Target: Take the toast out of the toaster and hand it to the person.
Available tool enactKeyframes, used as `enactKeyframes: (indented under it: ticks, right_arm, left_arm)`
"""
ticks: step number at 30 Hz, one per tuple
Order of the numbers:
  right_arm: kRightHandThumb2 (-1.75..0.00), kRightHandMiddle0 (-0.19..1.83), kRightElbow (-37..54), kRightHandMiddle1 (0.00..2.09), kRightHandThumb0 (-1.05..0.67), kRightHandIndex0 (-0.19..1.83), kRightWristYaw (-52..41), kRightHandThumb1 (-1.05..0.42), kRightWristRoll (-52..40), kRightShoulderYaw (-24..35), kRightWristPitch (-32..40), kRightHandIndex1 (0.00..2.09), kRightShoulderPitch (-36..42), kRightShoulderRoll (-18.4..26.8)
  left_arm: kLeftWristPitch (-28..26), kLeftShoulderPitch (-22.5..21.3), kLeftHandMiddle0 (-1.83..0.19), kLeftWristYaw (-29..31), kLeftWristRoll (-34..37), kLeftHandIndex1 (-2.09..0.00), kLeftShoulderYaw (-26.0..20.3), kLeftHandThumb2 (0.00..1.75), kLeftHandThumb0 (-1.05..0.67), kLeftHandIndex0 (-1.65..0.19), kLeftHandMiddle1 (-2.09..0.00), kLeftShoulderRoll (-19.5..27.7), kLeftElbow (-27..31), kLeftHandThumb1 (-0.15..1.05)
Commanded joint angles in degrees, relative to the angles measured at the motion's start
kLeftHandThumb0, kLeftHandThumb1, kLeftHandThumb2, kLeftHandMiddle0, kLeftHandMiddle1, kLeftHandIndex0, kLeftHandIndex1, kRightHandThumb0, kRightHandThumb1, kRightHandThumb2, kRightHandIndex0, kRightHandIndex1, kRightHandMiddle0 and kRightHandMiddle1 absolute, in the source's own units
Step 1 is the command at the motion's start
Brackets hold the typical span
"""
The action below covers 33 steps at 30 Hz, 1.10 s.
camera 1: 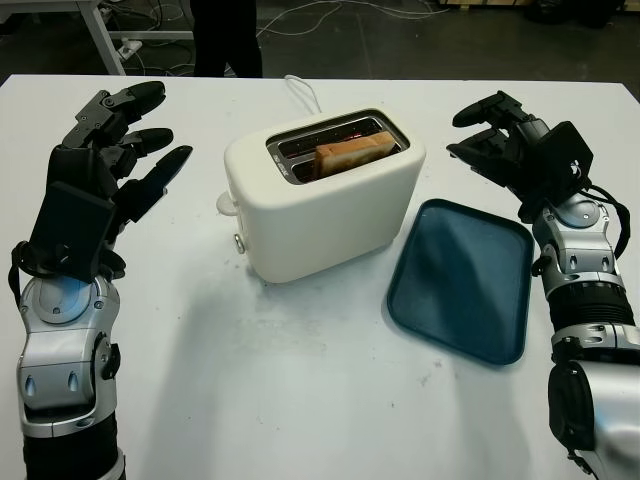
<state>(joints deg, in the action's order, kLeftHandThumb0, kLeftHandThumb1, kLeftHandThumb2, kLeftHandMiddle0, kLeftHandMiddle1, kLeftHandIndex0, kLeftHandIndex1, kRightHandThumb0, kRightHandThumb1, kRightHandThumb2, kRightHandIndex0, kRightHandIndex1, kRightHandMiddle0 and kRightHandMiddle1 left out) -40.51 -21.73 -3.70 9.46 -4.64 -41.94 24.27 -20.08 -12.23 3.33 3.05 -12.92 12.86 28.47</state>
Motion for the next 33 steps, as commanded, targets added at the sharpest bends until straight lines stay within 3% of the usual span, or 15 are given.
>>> enactKeyframes:
  ticks: [1,5,12,15,18,21,24,27,31,33]
  right_arm:
    - [-0.01,0.17,-0.1,1.56,-1.05,0.07,0.7,-0.79,0.2,0.0,-1.6,1.71,-0.6,0.7]
    - [-0.01,0.2,-2.8,1.49,-1.05,0.13,1.5,-0.8,1.3,-0.1,-5.6,1.61,-3.4,1.8]
    - [0.0,0.86,-11.6,0.81,-1.05,0.9,0.7,-0.83,4.6,-2.4,-17.0,0.95,-16.0,4.5]
    - [0.0,0.98,-12.7,0.79,-1.05,1.01,3.5,-0.82,8.9,-5.8,-19.4,0.95,-20.4,4.1]
    - [-0.01,0.94,-14.1,0.96,-1.05,1.02,4.9,-0.85,13.4,-9.8,-21.7,1.06,-24.1,3.5]
    - [-0.01,0.77,-15.9,1.21,-1.05,0.87,5.5,-0.91,17.6,-13.7,-25.4,1.27,-26.9,3.2]
    - [-0.02,0.68,-16.4,1.3,-1.05,0.77,4.6,-0.91,19.9,-16.4,-27.9,1.37,-28.7,2.7]
    - [-0.01,0.65,-14.5,1.28,-1.05,0.72,5.0,-0.89,22.7,-19.5,-30.4,1.38,-28.9,2.2]
    - [0.0,0.66,-8.0,1.09,-1.04,0.69,3.2,-0.78,25.7,-22.8,-28.8,1.31,-27.4,2.0]
    - [0.0,0.68,-3.6,0.95,-0.95,0.66,1.8,-0.71,26.8,-24.2,-27.6,1.21,-26.1,2.1]
  left_arm:
    - [0.2,0.1,-0.26,0.1,0.1,-0.49,-0.1,0.0,-0.58,-0.38,-0.89,0.5,0.1,0.91]
    - [0.8,0.1,-0.26,0.0,0.1,-0.49,-0.1,0.0,-0.56,-0.38,-0.89,0.4,-0.3,0.91]
    - [0.6,0.4,-0.24,0.0,0.2,-0.5,-0.1,0.0,-0.56,-0.37,-0.9,0.2,-0.1,0.91]
    - [0.3,0.6,-0.24,-0.3,0.1,-0.5,-0.1,0.0,-0.57,-0.38,-0.9,0.1,0.2,0.91]
    - [-0.1,0.6,-0.25,-0.4,0.2,-0.5,-0.2,0.0,-0.56,-0.38,-0.9,0.0,0.5,0.91]
    - [0.5,0.7,-0.25,-0.5,-0.2,-0.5,0.0,0.0,-0.56,-0.38,-0.9,0.0,0.2,0.91]
    - [0.8,0.9,-0.26,-0.5,-0.4,-0.5,0.2,0.0,-0.59,-0.38,-0.89,0.1,0.0,0.91]
    - [1.3,1.0,-0.26,-0.4,-0.4,-0.5,0.1,0.0,-0.59,-0.39,-0.89,0.1,-0.2,0.92]
    - [1.2,1.1,-0.25,-0.4,0.0,-0.5,0.0,0.0,-0.57,-0.38,-0.89,0.0,-0.1,0.91]
    - [1.5,1.1,-0.25,-0.4,0.1,-0.5,-0.1,0.0,-0.57,-0.39,-0.89,-0.1,-0.2,0.91]
